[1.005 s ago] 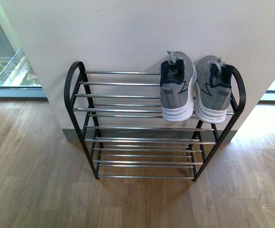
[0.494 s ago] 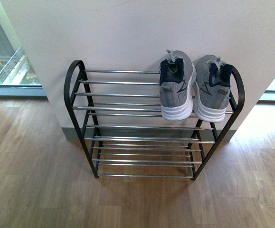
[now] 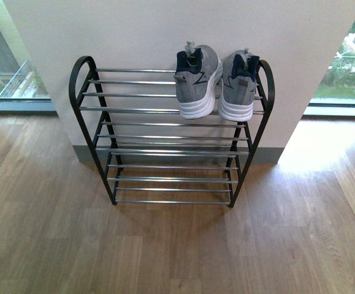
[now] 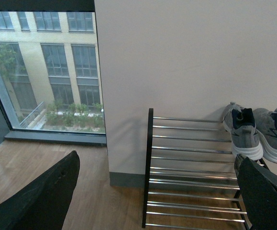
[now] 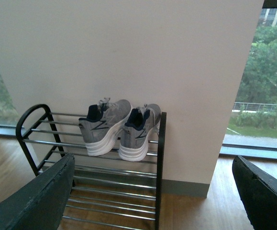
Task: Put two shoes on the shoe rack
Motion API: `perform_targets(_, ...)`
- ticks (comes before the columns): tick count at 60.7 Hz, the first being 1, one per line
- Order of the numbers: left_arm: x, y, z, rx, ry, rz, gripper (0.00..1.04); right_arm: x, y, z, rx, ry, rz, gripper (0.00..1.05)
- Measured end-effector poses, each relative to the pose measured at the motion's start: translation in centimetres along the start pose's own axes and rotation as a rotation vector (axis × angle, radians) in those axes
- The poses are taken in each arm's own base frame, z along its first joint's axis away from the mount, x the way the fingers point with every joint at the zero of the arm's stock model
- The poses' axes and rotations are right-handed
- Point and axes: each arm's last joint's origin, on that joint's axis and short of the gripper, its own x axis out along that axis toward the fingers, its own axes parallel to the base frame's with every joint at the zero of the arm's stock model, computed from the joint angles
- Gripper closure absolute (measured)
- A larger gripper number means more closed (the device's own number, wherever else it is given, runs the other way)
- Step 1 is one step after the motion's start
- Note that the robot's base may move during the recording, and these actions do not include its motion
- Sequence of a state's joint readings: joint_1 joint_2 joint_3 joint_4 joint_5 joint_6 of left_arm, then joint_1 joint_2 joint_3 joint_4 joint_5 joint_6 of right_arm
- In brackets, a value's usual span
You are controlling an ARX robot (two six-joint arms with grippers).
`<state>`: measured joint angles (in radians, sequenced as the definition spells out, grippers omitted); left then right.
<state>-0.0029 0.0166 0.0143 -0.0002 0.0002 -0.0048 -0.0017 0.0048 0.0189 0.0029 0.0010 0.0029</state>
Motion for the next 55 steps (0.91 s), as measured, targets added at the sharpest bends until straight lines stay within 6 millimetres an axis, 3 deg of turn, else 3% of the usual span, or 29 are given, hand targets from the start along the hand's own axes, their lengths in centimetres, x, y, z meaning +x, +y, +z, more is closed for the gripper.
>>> perform_targets(55,0.00,0.00,0.00,0.000,0.000,0.000,0.09,0.00,0.00,0.00,0.000,0.000,0.000,0.09)
